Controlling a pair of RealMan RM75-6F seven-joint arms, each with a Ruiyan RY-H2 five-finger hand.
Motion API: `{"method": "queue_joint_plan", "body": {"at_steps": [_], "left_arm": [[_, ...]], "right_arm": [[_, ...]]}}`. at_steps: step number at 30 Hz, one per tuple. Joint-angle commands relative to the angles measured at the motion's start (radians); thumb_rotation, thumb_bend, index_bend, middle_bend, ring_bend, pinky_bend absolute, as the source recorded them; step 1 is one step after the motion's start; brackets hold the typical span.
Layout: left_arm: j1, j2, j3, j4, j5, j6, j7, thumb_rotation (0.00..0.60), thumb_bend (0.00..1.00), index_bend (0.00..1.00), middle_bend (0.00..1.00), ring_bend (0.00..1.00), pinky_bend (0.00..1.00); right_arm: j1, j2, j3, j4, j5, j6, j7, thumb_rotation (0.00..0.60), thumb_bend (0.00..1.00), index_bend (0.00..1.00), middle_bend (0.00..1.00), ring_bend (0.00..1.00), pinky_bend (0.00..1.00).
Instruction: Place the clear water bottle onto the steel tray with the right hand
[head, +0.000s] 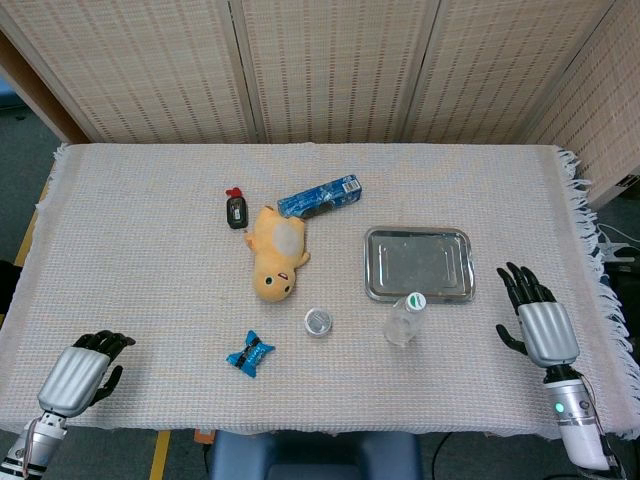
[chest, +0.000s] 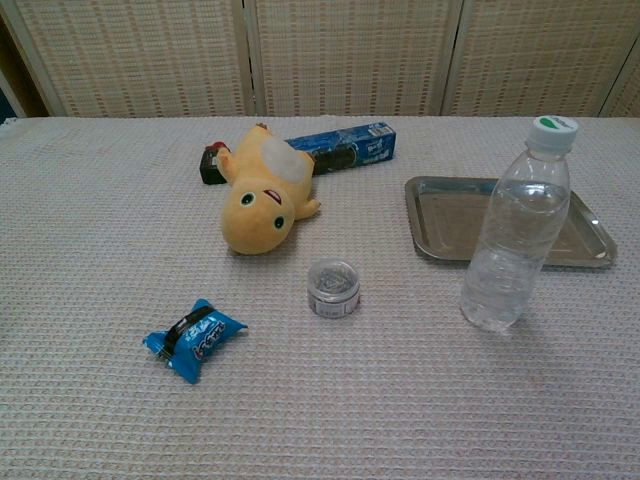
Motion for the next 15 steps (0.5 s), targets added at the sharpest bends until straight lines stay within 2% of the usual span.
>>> {"method": "queue_joint_plan", "body": {"at_steps": [1, 15], "left_arm": [[0.000, 0.000, 0.000, -0.001, -0.001, -0.001, 0.001, 0.600, 0.53, 0.30, 0.30, 0.24, 0.32], [-0.002, 0.003, -0.001, -0.002, -0.007, -0.007, -0.004, 0.600, 0.53, 0.30, 0.30, 0.24, 0.33]], "right_arm": [[0.000, 0.003, -0.001, -0.003, 0.000, -0.008, 0.001, 0.600, 0.04, 0.00, 0.00, 0.00, 0.24], [0.000, 0.028, -0.006, -0.029, 0.001, -0.045, 0.001, 0.600, 0.04, 0.00, 0.00, 0.00, 0.24]]}}
